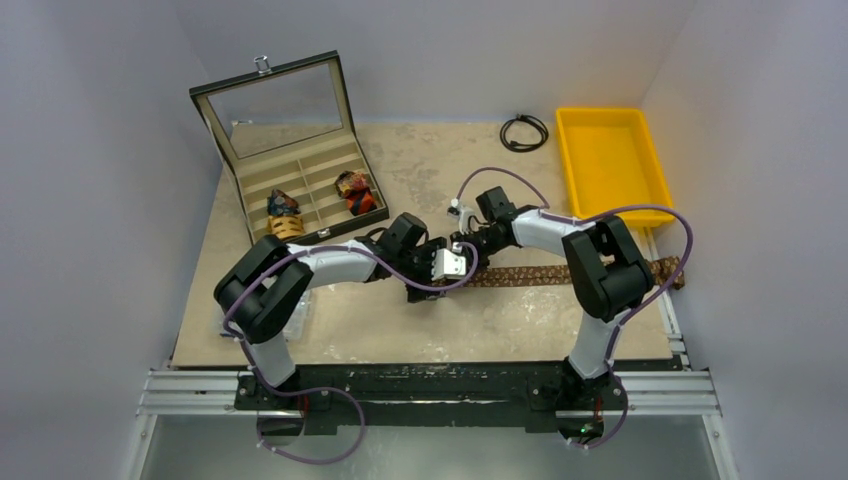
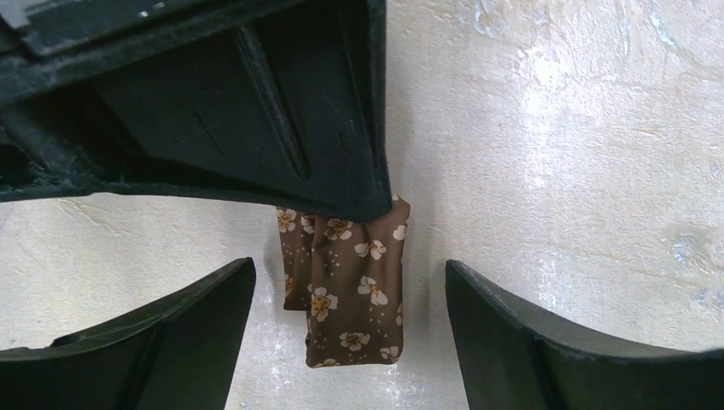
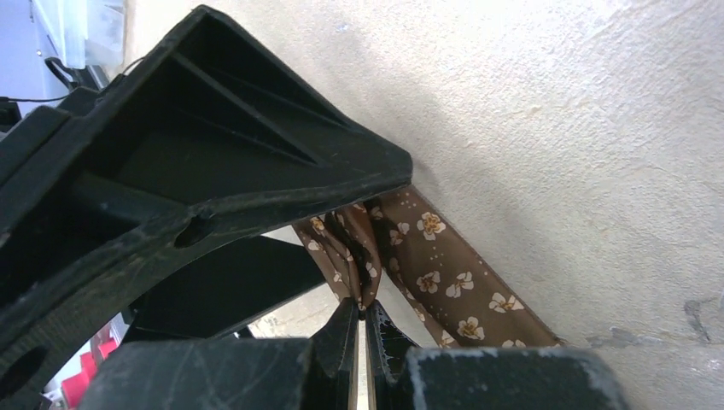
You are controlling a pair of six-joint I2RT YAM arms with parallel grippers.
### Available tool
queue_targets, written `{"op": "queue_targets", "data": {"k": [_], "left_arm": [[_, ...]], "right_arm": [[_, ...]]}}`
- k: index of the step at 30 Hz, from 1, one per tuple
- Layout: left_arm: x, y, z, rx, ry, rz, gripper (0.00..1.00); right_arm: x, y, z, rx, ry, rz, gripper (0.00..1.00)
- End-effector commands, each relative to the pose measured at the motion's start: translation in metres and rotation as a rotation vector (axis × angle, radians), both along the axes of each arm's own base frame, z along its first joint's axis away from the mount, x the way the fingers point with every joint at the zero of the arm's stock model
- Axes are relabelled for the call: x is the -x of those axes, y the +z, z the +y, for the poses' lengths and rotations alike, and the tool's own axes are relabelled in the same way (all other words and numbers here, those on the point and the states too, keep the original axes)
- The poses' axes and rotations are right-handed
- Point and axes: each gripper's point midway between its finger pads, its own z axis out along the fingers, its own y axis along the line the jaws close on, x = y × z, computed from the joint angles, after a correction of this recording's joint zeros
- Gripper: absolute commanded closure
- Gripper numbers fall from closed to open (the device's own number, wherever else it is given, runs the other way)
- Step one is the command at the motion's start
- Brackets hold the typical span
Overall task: Roll the ties
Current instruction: Roll the tie at the center of the board.
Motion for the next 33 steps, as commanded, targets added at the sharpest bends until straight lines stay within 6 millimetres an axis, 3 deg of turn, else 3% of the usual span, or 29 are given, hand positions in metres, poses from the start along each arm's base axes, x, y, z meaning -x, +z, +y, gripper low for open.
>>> {"op": "queue_targets", "data": {"k": [1,6,12,16,18,25,30,33], "left_arm": [[-0.009,0.008,-0.008,0.027,0.035,0.006,0.2],[0.0,0.003,-0.009,0.003,0.039,0.099,0.46],[0.013,-0.007,-0.001,0.023,0.079,0.131,0.57],[0.01,-0.012,0.002,0.024,0.143,0.144,0.67],[0.008,-0.014,0.002,0.026,0.175,0.15,0.69],[0.004,-0.015,0.002,0.041,0.193,0.123,0.72],[0.002,-0.015,0.003,0.031,0.181,0.11,0.72],[0.005,-0.016,0.005,0.022,0.156,0.105,0.71]], "right_arm": [[-0.007,0.026,0.008,-0.065,0.036,-0.066,1.0],[-0.008,0.028,0.008,-0.069,0.052,-0.067,1.0],[-0.016,0.027,0.007,-0.067,0.021,-0.052,1.0],[-0.018,0.029,0.005,-0.092,-0.02,-0.022,0.82],[-0.016,0.03,0.004,-0.106,-0.03,-0.003,0.73],[-0.007,0.028,0.002,-0.132,-0.04,0.049,0.63],[-0.006,0.027,0.007,-0.174,-0.038,0.083,0.64],[-0.009,0.022,0.009,-0.173,-0.042,0.089,0.74]]}}
